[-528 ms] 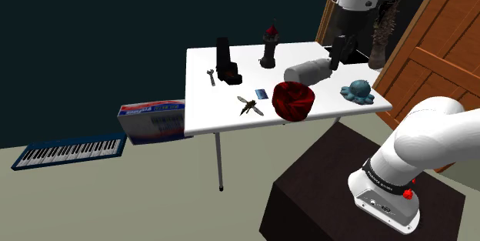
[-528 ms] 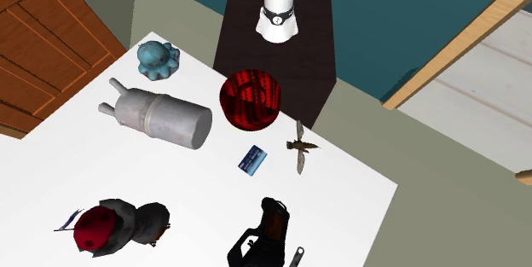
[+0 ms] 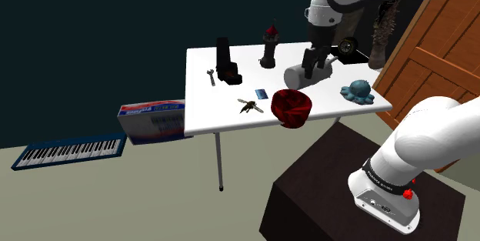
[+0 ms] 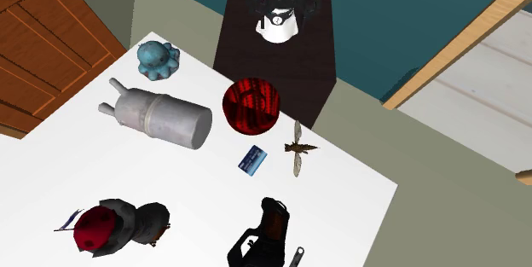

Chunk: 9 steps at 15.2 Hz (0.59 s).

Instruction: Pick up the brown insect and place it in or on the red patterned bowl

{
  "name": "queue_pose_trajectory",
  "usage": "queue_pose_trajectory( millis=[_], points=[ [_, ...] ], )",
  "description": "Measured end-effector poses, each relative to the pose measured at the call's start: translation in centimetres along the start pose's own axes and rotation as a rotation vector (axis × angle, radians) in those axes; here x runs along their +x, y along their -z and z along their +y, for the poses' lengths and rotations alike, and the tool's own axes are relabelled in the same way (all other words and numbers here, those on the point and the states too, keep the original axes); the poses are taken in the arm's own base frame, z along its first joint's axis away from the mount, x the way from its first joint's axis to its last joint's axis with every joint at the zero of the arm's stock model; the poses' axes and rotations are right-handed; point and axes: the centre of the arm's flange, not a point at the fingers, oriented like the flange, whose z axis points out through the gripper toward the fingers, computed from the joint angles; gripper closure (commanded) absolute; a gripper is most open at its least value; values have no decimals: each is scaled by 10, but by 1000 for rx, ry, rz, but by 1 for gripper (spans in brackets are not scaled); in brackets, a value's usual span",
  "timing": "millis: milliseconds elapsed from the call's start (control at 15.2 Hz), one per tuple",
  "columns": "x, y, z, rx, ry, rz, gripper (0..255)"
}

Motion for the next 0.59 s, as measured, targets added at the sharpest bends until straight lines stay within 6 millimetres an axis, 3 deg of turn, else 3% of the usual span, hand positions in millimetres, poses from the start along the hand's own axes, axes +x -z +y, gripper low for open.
queue_pose_trajectory(
  millis=[594],
  points=[
    [101, -66, -34, -31, -35, -46, 0]
  ],
)
